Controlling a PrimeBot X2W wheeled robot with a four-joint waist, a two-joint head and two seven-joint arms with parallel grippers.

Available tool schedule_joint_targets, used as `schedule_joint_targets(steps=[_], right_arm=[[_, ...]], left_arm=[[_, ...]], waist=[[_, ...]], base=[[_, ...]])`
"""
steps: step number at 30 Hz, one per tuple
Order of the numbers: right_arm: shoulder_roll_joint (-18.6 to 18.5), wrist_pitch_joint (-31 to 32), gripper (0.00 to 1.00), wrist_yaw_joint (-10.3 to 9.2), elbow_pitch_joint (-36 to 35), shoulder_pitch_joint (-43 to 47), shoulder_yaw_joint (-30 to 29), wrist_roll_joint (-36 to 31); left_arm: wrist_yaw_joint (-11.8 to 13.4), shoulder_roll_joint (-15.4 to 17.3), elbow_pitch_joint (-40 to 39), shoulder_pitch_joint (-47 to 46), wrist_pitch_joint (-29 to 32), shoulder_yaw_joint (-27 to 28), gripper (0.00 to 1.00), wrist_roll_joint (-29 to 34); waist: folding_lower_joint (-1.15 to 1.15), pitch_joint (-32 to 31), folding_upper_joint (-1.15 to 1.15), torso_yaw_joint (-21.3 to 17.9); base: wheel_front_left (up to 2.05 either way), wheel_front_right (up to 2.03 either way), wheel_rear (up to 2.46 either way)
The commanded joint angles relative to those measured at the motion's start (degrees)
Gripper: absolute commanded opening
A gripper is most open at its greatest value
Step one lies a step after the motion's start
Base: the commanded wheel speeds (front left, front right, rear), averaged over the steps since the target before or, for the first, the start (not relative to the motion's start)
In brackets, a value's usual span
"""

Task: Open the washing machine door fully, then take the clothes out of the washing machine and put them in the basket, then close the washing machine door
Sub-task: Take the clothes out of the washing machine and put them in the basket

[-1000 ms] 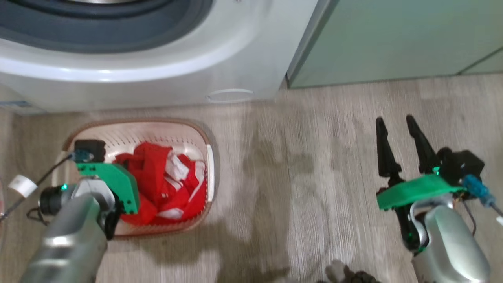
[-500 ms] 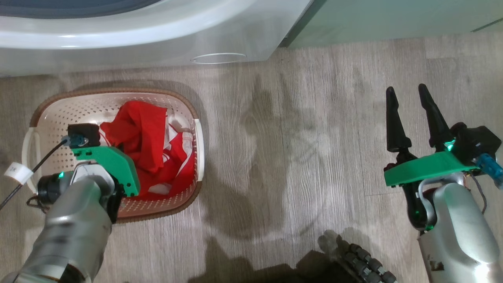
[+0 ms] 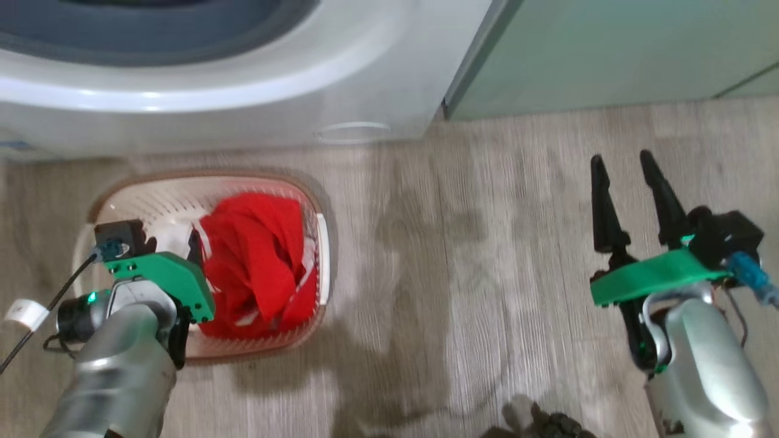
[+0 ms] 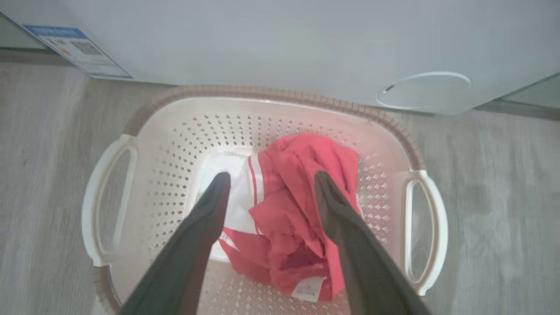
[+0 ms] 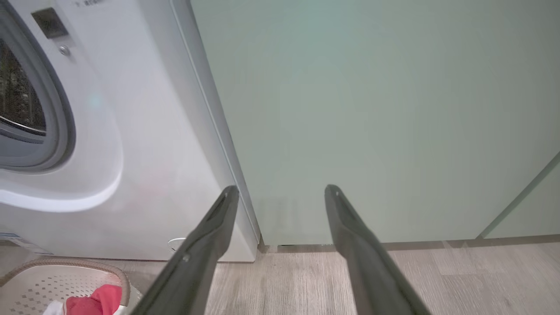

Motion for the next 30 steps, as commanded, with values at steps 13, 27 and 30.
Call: schedule_joint_targets(steps=[13, 27, 30], right_arm=[[0.5, -0.4, 1.00, -0.04, 1.0, 6.6, 3.4, 0.7], [1.4, -0.4, 1.00, -0.04, 1.2, 11.3, 3.1, 0.9], [1.4, -0.4, 1.00, -0.04, 1.1, 12.6, 2.0, 0.8]], left_arm=[[-1.4, 5.7, -24.4, 12.1, -1.3, 13.8, 1.00, 6.4], [-3.6, 2.0, -42.3, 28.3, -1.3, 29.1, 1.00, 18.3], [-3.9, 1.1, -44.0, 30.3, -1.3, 30.3, 1.00, 20.2]], waist=[[0.00, -15.4, 0.00, 2.0], [0.00, -23.5, 0.00, 2.6], [0.00, -25.0, 0.00, 3.0]], base=[[0.00, 0.00, 0.00], [0.00, 0.00, 0.00], [0.00, 0.00, 0.00]])
